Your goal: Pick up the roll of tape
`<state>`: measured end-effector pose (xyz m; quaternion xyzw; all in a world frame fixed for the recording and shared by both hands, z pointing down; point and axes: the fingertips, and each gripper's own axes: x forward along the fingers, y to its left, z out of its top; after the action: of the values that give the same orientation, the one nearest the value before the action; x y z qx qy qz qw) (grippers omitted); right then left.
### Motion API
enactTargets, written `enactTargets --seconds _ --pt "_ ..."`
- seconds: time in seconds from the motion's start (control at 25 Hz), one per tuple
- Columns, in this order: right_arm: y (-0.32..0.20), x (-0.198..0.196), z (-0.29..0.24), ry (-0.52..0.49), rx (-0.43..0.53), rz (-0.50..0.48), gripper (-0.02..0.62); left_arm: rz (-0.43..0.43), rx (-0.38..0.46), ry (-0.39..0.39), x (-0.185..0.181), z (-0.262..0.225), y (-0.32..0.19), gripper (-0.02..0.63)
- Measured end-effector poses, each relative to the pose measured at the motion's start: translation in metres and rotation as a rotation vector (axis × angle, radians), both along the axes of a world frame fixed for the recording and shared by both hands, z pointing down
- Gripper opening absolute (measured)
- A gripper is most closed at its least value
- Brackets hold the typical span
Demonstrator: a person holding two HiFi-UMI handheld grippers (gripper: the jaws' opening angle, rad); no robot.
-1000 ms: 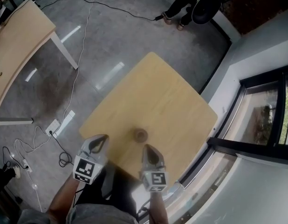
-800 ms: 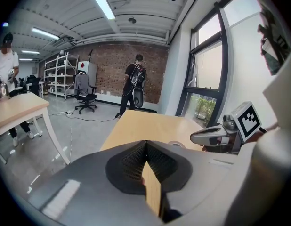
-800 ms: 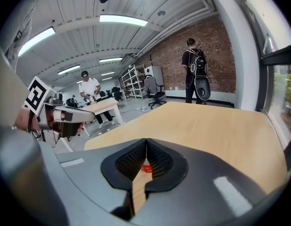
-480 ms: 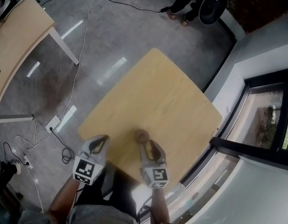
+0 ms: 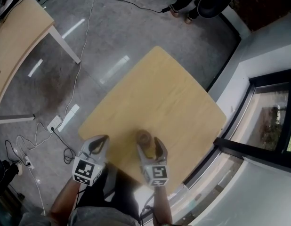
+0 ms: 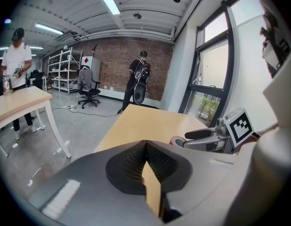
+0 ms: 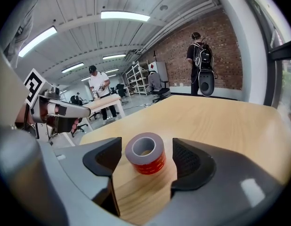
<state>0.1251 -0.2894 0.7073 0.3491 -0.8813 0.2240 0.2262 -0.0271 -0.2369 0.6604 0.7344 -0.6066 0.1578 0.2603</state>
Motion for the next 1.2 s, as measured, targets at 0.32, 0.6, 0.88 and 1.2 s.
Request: enactTargets --seconds 0.32,0.6,0.88,1.2 --pt "-0.004 -0.007 0.014 0.041 0.021 -0.013 0.452 0.000 -0.010 -0.010 0.003 -0.001 -0.001 -0.002" --pt "-0.005 -0.008 0.025 0.078 0.027 -0.009 0.508 0.006 -0.007 -0.021 0.003 0.001 0.000 -0.002" --pt "-0.002 -0.007 0.029 0.119 0.019 -0.019 0.391 -0.003 -0.012 -0.020 0.002 0.000 0.003 -0.002" --pt "0.002 -0.013 0.032 0.137 0.019 -0.028 0.341 -0.014 0.001 -0.019 -0.003 -0.005 0.002 -0.002"
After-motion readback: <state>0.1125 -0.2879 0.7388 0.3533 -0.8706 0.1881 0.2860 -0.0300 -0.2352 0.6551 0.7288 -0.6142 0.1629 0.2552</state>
